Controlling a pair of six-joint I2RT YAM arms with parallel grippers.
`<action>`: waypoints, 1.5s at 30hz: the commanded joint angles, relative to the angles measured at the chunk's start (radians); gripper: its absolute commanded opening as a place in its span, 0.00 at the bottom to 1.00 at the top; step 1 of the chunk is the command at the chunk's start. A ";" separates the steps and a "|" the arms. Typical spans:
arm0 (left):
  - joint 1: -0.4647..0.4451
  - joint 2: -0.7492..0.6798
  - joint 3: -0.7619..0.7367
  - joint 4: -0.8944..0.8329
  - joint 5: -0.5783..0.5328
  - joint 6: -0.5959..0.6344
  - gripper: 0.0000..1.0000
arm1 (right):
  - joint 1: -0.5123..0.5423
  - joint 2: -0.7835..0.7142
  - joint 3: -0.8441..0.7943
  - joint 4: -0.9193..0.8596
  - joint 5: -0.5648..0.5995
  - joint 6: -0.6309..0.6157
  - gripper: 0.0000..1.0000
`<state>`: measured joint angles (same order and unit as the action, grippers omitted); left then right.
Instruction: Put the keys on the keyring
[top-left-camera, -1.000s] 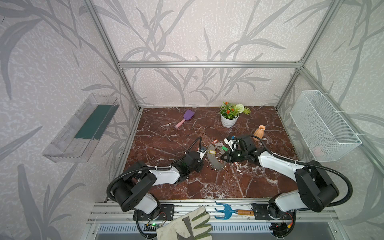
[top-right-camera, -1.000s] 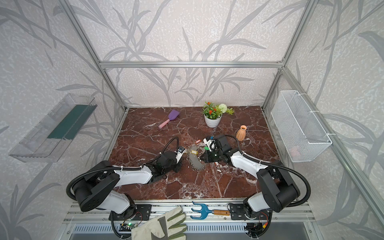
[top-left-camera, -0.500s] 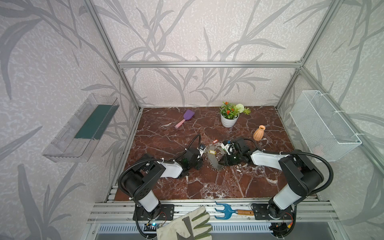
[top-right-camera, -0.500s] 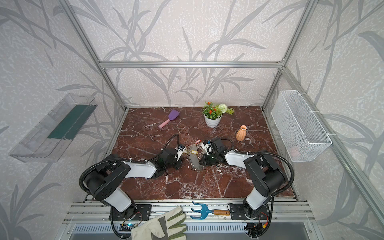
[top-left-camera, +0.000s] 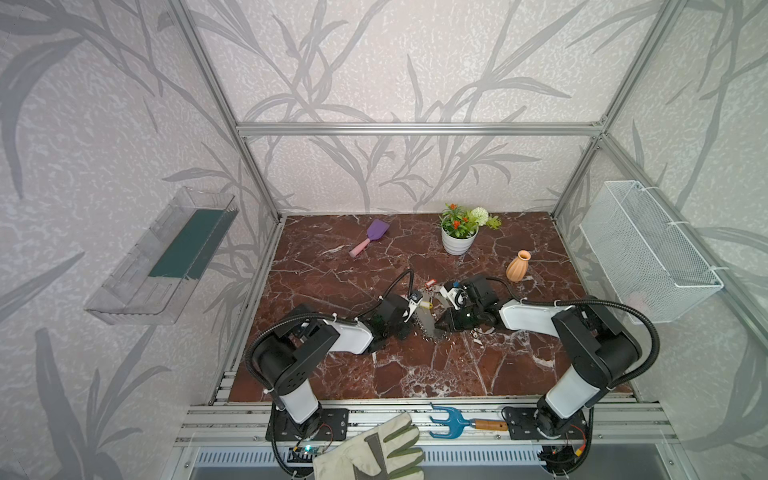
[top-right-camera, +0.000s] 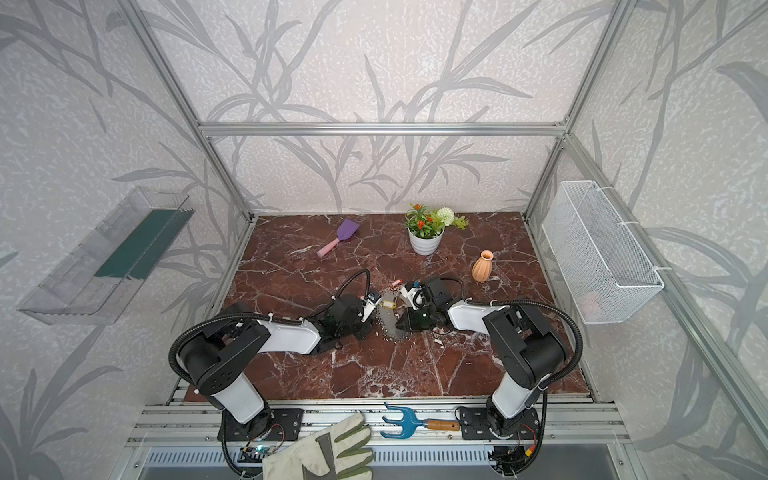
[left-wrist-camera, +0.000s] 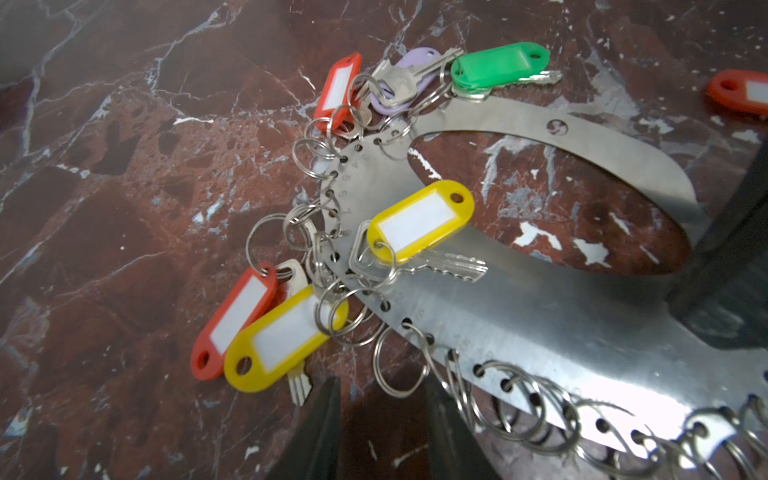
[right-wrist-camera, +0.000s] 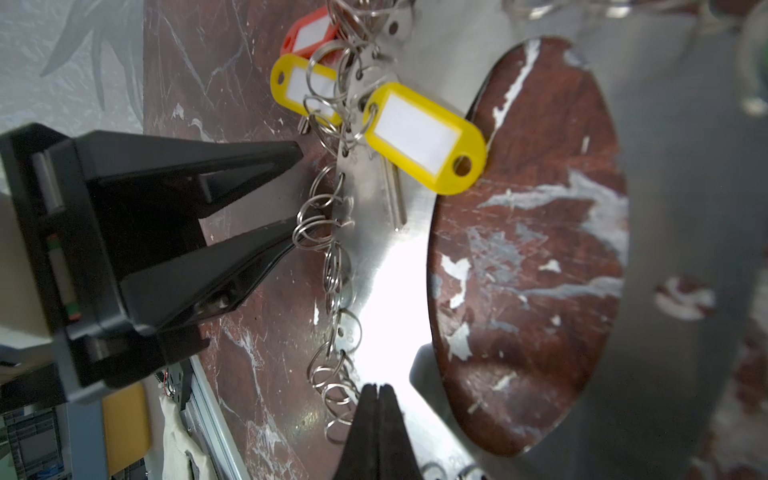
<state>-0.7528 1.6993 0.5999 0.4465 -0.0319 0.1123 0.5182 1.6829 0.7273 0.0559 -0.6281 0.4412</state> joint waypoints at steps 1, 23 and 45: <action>-0.006 0.029 0.007 -0.027 -0.012 0.026 0.32 | 0.002 0.011 0.003 0.027 -0.019 0.002 0.01; -0.007 -0.039 0.064 -0.105 0.001 -0.001 0.00 | -0.004 -0.086 -0.008 -0.011 -0.014 -0.001 0.00; -0.012 -0.509 0.066 -0.242 0.236 -0.289 0.00 | -0.011 -0.428 0.054 -0.119 0.019 -0.078 0.14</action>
<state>-0.7593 1.2293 0.6518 0.1635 0.1242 -0.1268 0.5102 1.2884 0.7307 -0.0525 -0.5880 0.3958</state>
